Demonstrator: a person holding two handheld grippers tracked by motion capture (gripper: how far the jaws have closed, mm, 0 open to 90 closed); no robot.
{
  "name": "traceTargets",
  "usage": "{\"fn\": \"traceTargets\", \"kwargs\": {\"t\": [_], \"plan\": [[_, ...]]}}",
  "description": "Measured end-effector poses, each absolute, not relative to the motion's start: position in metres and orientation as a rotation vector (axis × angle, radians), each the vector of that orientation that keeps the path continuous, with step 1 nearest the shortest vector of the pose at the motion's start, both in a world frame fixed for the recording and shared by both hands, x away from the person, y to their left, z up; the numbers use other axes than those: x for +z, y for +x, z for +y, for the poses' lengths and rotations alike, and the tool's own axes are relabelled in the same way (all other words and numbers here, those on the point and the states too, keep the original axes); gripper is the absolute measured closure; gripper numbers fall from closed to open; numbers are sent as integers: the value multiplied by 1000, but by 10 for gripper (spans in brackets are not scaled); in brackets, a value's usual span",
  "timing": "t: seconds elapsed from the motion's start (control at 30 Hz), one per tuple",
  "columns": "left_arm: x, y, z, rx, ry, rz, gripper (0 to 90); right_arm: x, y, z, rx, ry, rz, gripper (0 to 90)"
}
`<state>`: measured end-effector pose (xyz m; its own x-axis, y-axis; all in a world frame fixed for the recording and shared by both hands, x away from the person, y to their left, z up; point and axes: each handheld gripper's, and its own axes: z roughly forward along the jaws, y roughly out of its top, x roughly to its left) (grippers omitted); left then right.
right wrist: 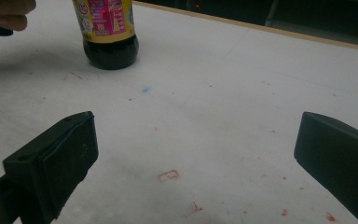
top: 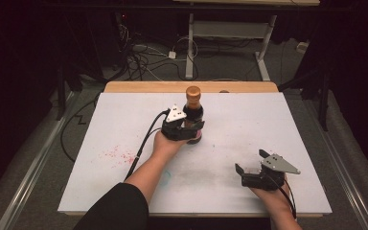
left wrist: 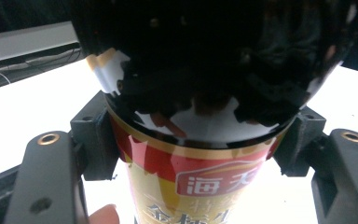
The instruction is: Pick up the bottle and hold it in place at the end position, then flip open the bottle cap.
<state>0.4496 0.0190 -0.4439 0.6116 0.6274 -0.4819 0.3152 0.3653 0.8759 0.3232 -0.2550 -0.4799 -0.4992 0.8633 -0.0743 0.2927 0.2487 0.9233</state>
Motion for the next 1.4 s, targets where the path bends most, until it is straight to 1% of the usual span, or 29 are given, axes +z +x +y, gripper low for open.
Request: {"fn": "traceTargets", "kwargs": {"t": [0.23,0.27,0.3,0.37,0.4,0.5,0.53,0.57,0.6,0.73,0.77,0.87,1.0,1.17,1.37,1.4], "plan": [[-444,449,19,245,1234,948,283,-461,334,-250,1280,1042,1915,3],[-445,450,23,275,1312,935,284,-458,336,-250,1281,1040,1913,5],[-443,449,19,244,1238,946,284,-456,339,-250,1284,1046,1911,6],[-443,449,19,244,1239,947,284,-453,345,-250,1284,1044,1909,7],[-444,450,24,276,1315,934,284,-451,348,-250,1288,1053,1905,8],[-444,450,23,275,1315,936,284,-445,356,-248,1295,1059,1901,9],[-443,450,19,246,1246,948,284,-443,359,-247,1298,1057,1897,10],[-444,450,23,275,1318,938,284,-441,361,-246,1298,1055,1895,11],[-443,450,19,249,1252,950,284,-438,364,-245,1297,1048,1894,14],[-442,450,18,245,1246,957,284,-426,372,-238,1311,1035,1893,23],[-442,450,16,232,1215,965,284,-423,374,-236,1313,1026,1895,32],[-442,450,16,229,1212,963,284,-416,379,-230,1320,1002,1919,80],[-442,450,16,229,1214,962,284,-413,385,-224,1345,988,1931,180],[-442,450,16,232,1211,960,284,-412,394,-218,1385,983,1946,350],[-442,450,15,229,1203,966,284,-412,404,-209,1382,965,1970,587],[-442,450,15,229,1201,965,284,-412,406,-208,1376,963,1971,610]]}}
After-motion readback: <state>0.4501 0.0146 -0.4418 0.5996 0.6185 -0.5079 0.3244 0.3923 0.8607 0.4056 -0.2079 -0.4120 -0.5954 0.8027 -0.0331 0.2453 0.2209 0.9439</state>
